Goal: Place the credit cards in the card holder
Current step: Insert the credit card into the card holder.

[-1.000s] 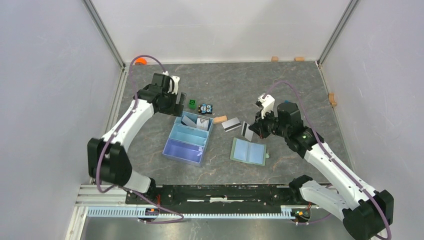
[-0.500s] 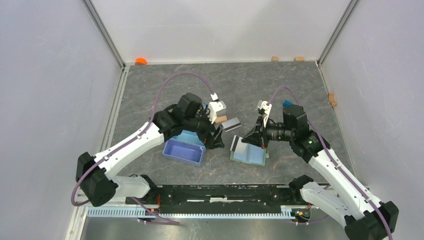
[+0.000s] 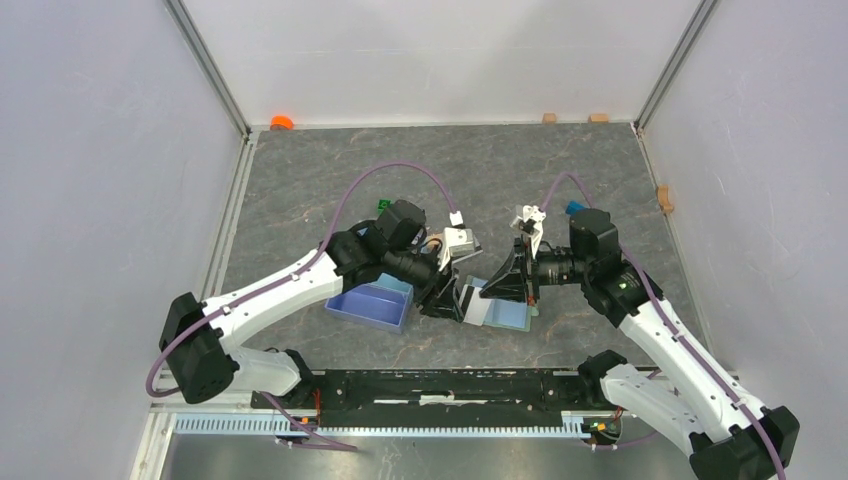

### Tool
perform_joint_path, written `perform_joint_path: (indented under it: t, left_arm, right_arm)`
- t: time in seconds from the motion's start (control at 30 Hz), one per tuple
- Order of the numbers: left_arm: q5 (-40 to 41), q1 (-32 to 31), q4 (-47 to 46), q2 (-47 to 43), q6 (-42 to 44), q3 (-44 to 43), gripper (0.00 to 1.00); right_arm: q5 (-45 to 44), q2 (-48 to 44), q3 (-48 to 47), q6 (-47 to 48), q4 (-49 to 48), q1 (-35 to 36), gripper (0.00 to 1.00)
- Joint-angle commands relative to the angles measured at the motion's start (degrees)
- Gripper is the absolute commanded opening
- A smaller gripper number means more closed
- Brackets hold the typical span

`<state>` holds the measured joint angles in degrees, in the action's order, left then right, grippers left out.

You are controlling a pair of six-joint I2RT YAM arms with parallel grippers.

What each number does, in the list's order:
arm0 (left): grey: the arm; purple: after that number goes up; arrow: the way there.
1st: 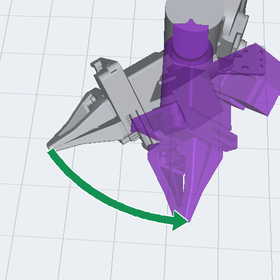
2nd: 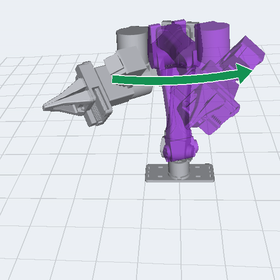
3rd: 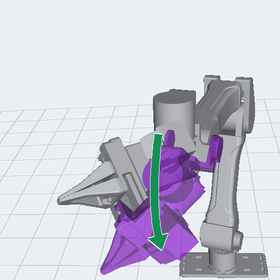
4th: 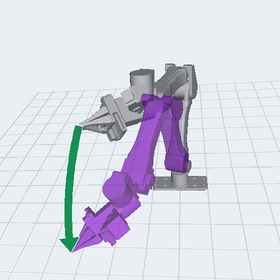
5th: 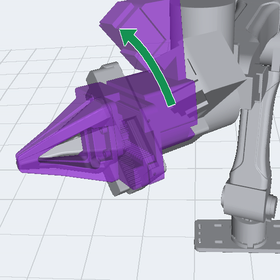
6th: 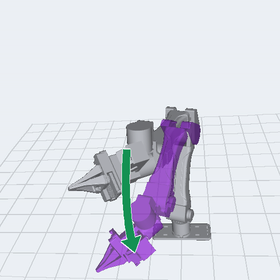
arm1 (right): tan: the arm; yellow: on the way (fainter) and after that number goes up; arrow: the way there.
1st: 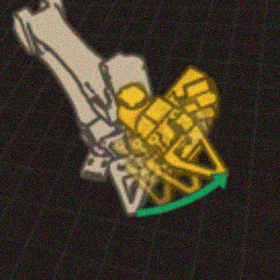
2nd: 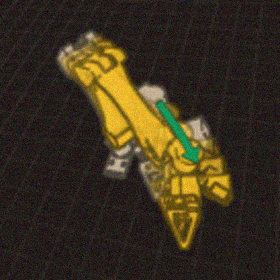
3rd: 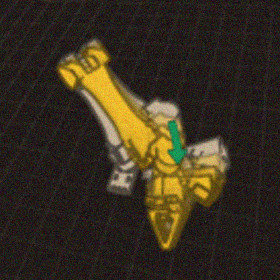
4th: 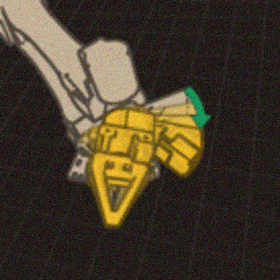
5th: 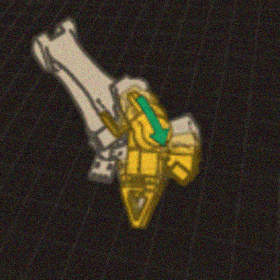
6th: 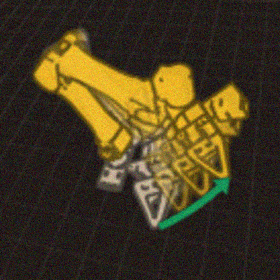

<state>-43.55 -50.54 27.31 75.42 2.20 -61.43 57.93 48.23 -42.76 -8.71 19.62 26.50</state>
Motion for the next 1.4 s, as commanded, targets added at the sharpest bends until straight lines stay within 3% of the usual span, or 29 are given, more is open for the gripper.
perform_joint_path:
  t: [0.0,0.13,0.23,0.27,0.3,0.4,0.47,0.53,0.67,0.8,0.9,1.0,1.03,1.07,1.17,1.23,1.37]
  left_arm:
    - [-2.5,-1.5,-3.7,0.3,-3.0,-0.2,0.52]
    - [-2.6,-2.4,-4.4,0.9,-4.0,0.2,0.35]
    - [-3.0,-2.8,-5.7,1.2,-5.0,0.6,0.12]
    - [-3.0,-2.9,-6.5,1.1,-5.6,0.8,0.05]
    - [-3.0,-3.0,-7.1,0.8,-6.2,1.1,0.02]
    - [-0.7,-3.0,-11.4,-1.3,-8.7,3.1,0.02]
    - [1.5,-3.0,-15.0,-3.4,-10.7,4.9,0.02]
    - [2.7,-3.0,-18.8,-5.0,-12.9,6.6,0.02]
    - [2.6,-2.9,-23.0,-6.4,-15.8,8.4,0.02]
    - [2.2,-3.0,-23.3,-5.8,-16.2,8.3,0.02]
    - [2.2,-3.0,-23.2,-5.1,-16.6,8.3,0.02]
    - [2.3,-3.0,-23.0,-4.2,-17.3,8.0,0.05]
    - [2.9,-3.0,-22.4,-3.8,-17.5,7.8,0.14]
    - [3.9,-3.0,-21.5,-3.2,-17.6,7.4,0.31]
    - [11.0,-3.0,-18.1,-1.2,-18.5,5.9,0.69]
    - [15.1,-3.0,-17.0,0.7,-20.8,5.1,0.76]
    - [20.0,-3.1,-18.2,6.2,-27.8,3.9,0.80]
  right_arm:
    - [3.9,0.0,-0.6,-4.0,-6.1,-0.2,0.00]
    - [4.5,0.1,0.8,-5.8,-8.8,-0.2,0.00]
    - [4.2,0.5,1.1,-6.0,-9.2,-0.1,0.01]
    - [3.7,0.5,1.1,-6.0,-9.2,-0.2,0.08]
    - [2.5,0.5,1.0,-6.2,-9.1,-0.1,0.22]
    - [-2.1,-0.2,1.3,-7.1,-9.7,-0.1,0.64]
    - [-2.9,-1.0,3.0,-9.9,-13.2,-0.1,0.73]
    - [-2.9,-1.9,5.4,-13.2,-17.6,-0.1,0.74]
    - [-2.8,-3.7,10.7,-21.3,-28.7,-0.1,0.65]
    - [-3.0,-5.1,15.8,-28.9,-38.9,-0.2,0.45]
    - [-3.7,-5.7,18.0,-33.2,-44.8,-0.1,0.24]
    - [-5.7,-5.4,18.5,-33.8,-44.5,-0.2,0.00]
    - [-7.8,-5.4,18.2,-32.7,-42.4,-0.1,0.00]
    - [-10.1,-5.3,17.2,-30.7,-38.0,-0.2,0.00]
    - [-19.5,-3.3,12.0,-22.3,-20.7,-0.9,0.00]
    - [-25.1,-1.7,9.2,-18.3,-12.1,-1.6,0.00]
    - [-30.2,0.6,8.8,-15.0,-5.1,-5.7,0.00]
